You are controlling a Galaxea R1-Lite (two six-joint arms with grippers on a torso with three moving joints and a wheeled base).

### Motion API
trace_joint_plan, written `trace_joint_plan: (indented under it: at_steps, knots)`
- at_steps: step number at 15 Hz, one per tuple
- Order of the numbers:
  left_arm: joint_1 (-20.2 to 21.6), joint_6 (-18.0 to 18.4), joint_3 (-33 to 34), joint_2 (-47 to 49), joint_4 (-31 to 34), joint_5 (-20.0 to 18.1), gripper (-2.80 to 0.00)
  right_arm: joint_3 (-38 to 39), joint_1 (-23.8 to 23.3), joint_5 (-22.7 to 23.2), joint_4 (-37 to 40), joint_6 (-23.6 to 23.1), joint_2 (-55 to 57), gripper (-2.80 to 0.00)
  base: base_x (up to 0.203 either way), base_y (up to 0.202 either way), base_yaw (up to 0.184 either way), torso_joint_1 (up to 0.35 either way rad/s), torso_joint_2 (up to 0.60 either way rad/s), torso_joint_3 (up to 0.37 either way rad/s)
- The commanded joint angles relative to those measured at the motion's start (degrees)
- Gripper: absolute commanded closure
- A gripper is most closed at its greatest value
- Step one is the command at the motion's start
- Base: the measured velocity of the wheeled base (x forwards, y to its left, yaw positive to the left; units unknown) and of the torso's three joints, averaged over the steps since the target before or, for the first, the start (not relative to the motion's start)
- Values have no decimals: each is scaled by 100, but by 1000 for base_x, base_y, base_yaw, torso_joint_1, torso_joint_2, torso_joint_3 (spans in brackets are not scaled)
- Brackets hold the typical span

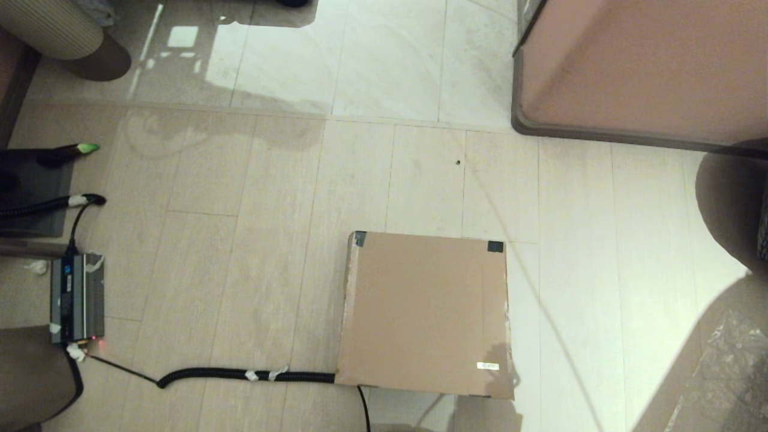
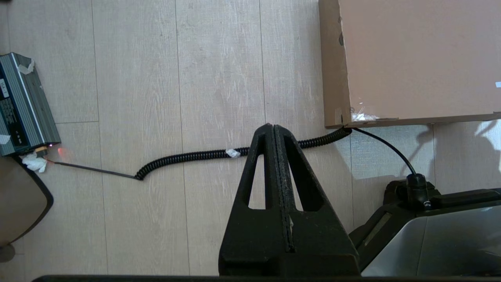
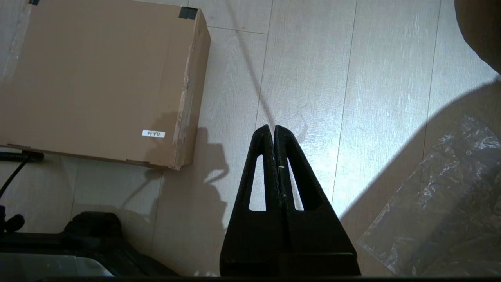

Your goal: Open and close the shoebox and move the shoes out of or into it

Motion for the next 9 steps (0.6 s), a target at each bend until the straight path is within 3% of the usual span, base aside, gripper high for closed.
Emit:
trace_joint_plan:
  at_steps: [1,9]
  knots:
    - [0,7,7,12,-23,-2,0,9,2,0,56,9,16,0,0,0,0,0,0,0]
    - [0,8,15,21,-23,-2,0,1,2,0,123,3,16,0,0,0,0,0,0,0]
